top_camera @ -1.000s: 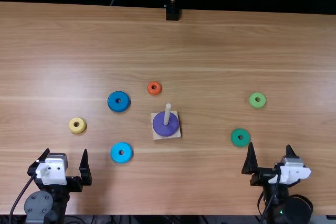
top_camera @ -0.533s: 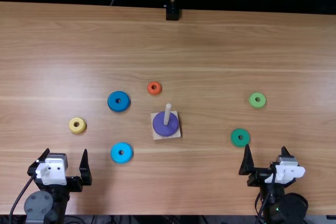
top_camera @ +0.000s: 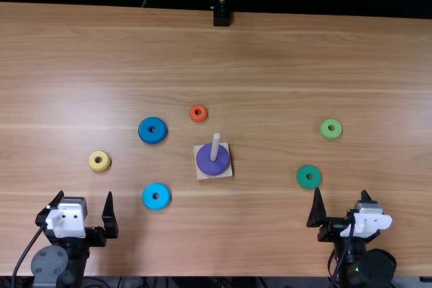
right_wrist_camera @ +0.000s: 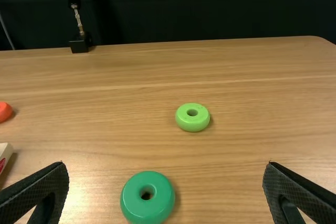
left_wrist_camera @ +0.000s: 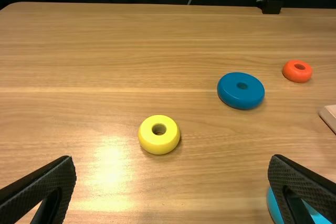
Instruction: Build the Hanoi tower: stack the rings onto the peg from bottom to top in this color order: purple, dark blue, light blue, dark green, light green, yellow, orange.
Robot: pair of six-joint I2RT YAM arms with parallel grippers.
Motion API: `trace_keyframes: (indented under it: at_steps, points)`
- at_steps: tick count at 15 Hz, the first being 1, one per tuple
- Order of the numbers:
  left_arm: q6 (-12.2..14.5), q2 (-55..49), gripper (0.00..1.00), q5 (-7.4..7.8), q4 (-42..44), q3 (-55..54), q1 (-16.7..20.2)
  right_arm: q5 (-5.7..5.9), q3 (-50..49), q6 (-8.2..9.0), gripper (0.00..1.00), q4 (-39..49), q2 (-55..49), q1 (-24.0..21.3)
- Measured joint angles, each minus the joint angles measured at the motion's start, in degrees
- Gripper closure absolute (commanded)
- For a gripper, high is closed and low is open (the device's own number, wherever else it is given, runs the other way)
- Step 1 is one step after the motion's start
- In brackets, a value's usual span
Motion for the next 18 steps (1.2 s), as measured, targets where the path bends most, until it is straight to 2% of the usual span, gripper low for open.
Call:
trace_keyframes:
  at_steps: [18]
  points:
    - [0.04,0.0,0.0,0.02,0.0,0.0,0.0,-0.02,0.0,-0.02,0.0,-0.04,0.0,-1.33]
